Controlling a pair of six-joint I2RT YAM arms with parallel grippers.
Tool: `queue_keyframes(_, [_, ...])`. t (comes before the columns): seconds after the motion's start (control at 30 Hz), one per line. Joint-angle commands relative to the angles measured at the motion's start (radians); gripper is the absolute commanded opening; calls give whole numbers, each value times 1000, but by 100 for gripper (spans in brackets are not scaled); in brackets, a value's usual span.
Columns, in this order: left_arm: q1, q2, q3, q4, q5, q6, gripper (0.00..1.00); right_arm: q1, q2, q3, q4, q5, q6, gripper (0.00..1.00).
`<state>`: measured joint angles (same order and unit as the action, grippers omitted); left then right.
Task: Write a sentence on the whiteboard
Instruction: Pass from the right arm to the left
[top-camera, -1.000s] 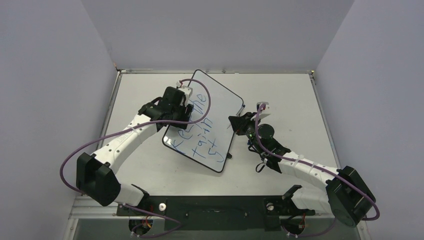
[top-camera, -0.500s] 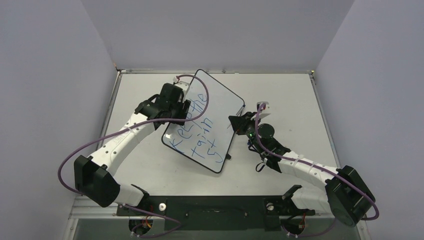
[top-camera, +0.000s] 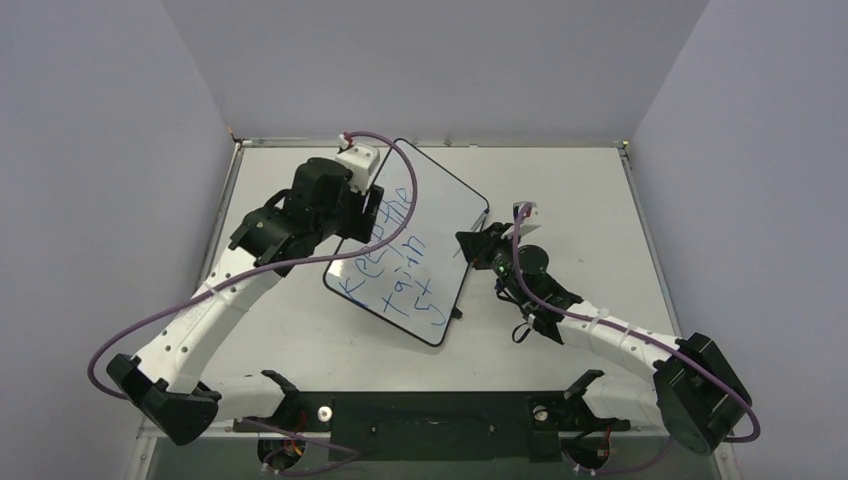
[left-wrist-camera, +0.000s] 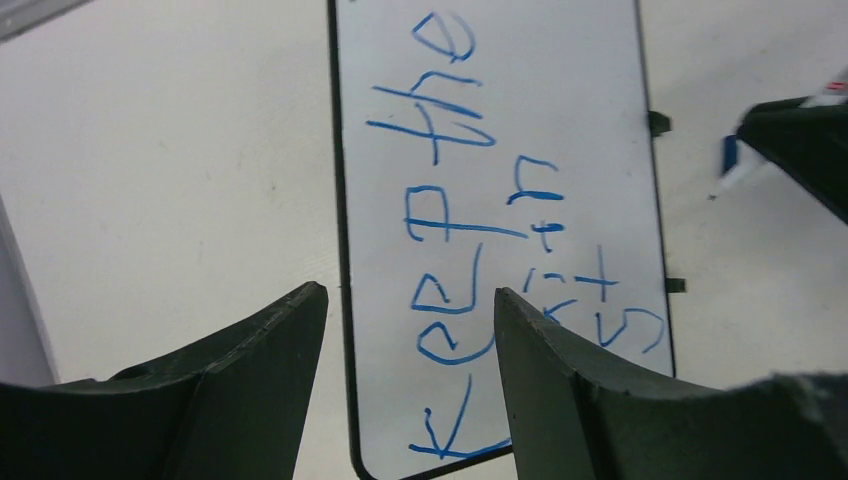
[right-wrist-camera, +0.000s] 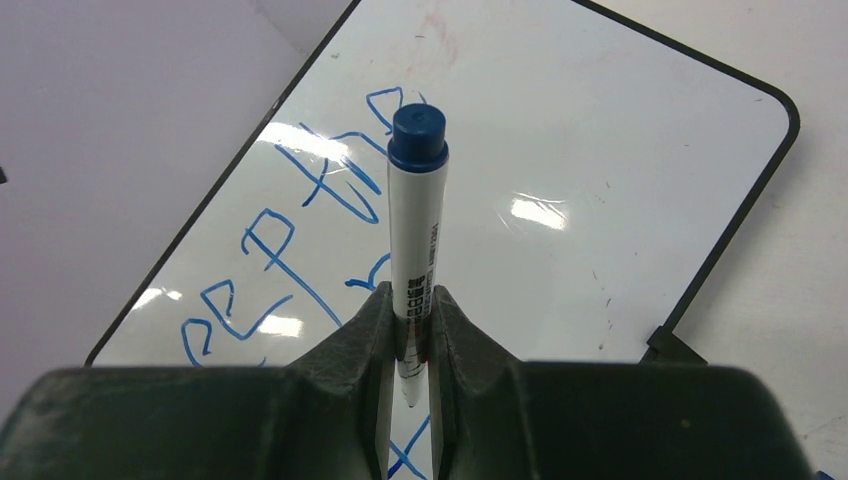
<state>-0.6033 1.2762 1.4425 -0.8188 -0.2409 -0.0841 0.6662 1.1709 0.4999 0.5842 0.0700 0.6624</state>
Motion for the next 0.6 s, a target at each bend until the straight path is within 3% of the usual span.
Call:
queue_keyframes(0.0, [-80, -93, 40, 79, 122, 26, 59, -10, -46, 102, -49, -30, 42, 0])
queue_keyframes(0.27, [-147, -185, -122, 436, 301, -18, 59, -8, -158, 155, -147, -51, 99, 0])
queue_keyframes(0.57, [-148, -85, -63, 510, 525, -100, 59, -10, -296, 84, -27, -170, 111, 0])
